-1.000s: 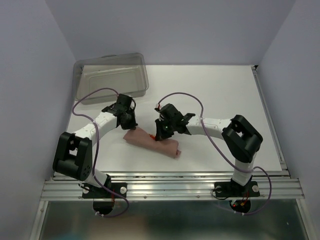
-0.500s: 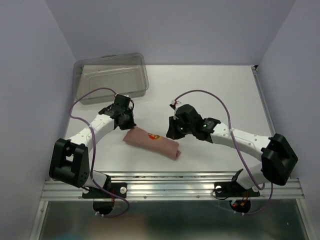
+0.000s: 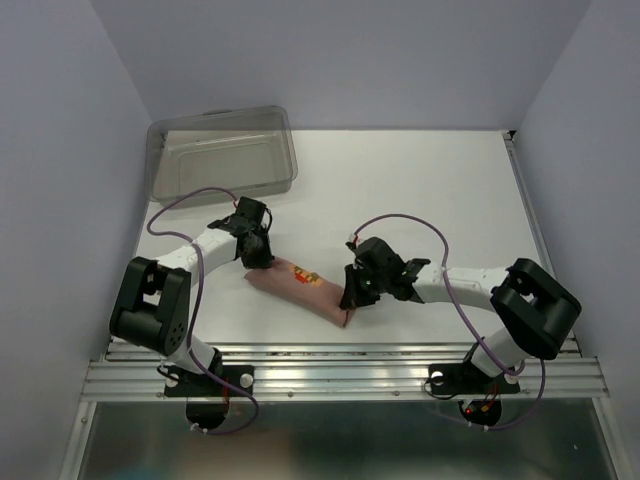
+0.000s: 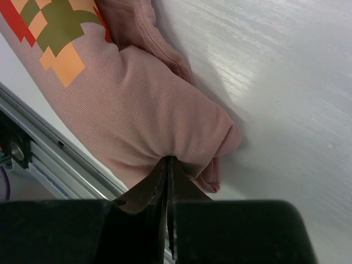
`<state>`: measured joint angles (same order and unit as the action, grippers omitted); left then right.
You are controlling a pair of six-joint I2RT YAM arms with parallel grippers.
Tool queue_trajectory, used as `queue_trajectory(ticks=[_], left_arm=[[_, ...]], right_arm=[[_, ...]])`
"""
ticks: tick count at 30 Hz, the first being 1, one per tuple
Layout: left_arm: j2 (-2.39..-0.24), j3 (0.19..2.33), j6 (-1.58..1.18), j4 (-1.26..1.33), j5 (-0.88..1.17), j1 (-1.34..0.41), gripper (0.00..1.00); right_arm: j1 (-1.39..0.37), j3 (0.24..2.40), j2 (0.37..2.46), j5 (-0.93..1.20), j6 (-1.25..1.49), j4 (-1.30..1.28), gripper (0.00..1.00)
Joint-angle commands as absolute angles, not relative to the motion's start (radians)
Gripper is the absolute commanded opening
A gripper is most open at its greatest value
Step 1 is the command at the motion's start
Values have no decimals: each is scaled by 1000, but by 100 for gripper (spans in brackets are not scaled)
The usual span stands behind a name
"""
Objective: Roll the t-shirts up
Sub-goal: Roll the T-shirt to the center of the board.
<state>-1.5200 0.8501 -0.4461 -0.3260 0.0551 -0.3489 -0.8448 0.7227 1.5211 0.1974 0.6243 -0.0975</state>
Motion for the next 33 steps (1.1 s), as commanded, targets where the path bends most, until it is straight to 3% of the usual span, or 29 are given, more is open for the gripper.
queue_trajectory(ticks=[1,6,16,24,33], left_arm=[[-1514,857,-453,-311,68,-348,0],[-1502,897,-446,-342,51,-347,0],[-1462,980,-423,-397,12,-347,0],[-1388,1065,-407,-460,-38,-324,0],[-1348,1008,-419,-452,-5,-324,0]], right_arm=[[-862,690,1589,203,627,-68,4],[-862,693,1624,141,615,-109,1],[-862,742,1566,-185,583,-317,1],[-862,819,1402,-134,541,-293,5],[-862,828,1327,-17,583,-288,6]])
